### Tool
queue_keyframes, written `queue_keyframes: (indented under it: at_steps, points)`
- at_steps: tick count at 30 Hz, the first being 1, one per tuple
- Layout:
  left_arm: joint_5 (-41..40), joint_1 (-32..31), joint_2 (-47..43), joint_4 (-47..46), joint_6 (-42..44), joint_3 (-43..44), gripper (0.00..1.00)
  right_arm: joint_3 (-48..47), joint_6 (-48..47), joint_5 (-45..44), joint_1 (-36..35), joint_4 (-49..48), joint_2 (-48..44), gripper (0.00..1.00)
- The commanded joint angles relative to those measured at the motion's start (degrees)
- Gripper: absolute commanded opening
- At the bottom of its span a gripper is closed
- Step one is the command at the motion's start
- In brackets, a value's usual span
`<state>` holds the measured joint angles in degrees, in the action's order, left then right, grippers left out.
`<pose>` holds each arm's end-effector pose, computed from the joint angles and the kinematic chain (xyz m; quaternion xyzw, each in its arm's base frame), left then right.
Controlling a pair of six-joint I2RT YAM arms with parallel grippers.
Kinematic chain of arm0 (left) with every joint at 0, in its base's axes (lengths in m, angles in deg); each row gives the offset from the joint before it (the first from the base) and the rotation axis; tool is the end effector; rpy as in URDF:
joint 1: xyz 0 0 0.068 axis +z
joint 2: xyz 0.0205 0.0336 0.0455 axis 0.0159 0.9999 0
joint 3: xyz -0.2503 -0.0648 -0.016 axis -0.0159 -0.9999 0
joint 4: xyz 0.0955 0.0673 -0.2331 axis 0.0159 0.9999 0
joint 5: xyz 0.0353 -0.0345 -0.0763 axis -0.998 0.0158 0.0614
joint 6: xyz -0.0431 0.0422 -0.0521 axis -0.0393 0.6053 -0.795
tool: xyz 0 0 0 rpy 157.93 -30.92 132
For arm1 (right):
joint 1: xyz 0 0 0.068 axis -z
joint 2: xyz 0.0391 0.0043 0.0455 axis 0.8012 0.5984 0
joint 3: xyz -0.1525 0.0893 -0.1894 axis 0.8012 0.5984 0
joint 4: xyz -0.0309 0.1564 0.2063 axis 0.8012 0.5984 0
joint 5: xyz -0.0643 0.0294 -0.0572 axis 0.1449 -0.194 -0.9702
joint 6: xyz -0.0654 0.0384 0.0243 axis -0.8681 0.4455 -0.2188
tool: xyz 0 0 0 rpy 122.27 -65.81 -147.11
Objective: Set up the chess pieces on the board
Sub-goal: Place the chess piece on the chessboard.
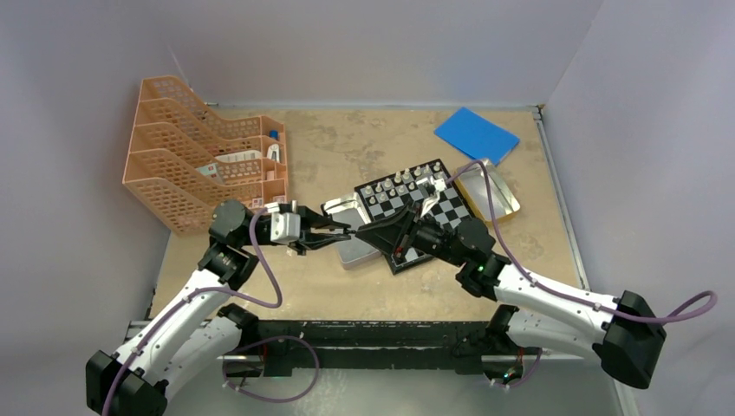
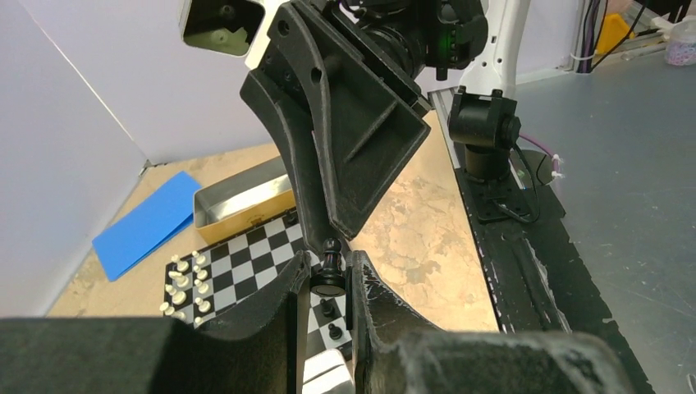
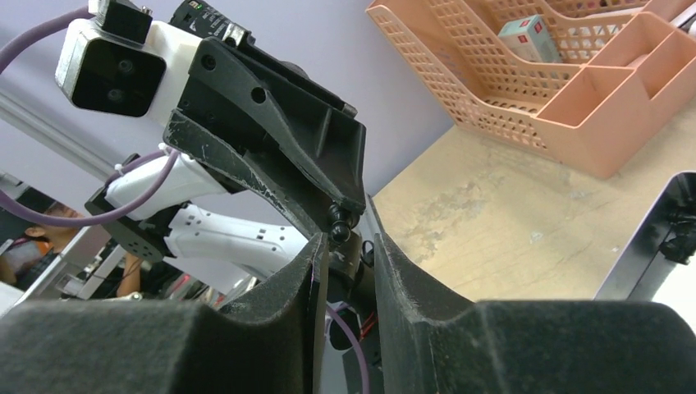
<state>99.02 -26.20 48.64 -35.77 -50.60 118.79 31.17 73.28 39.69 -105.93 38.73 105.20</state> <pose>0.1491 -0.1443 0.3225 0.5207 0.4221 -0.4622 0.5806 0.1436 0.2164 0.3157 -0.1328 0.5703 0.6611 0.4690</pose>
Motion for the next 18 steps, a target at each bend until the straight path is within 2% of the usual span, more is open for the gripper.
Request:
queue_keyframes:
  at_steps: [1,13,18]
  points:
    - [1.50,-0.56,-0.31,-4.05,-1.04,-0.13,0.00,-2.71,2.28,3.18,0.06,-6.69,0.67,0.29]
    - [1.67,-1.45,1.32,-6.31,-1.04,-1.00,0.00,-2.15,4.41,5.98,0.05,-10.83,3.41,0.21]
    - [2.69,-1.54,2.08,-6.21,-0.46,-1.09,0.00,-2.27,4.67,7.08,0.05,-12.34,4.30,0.07]
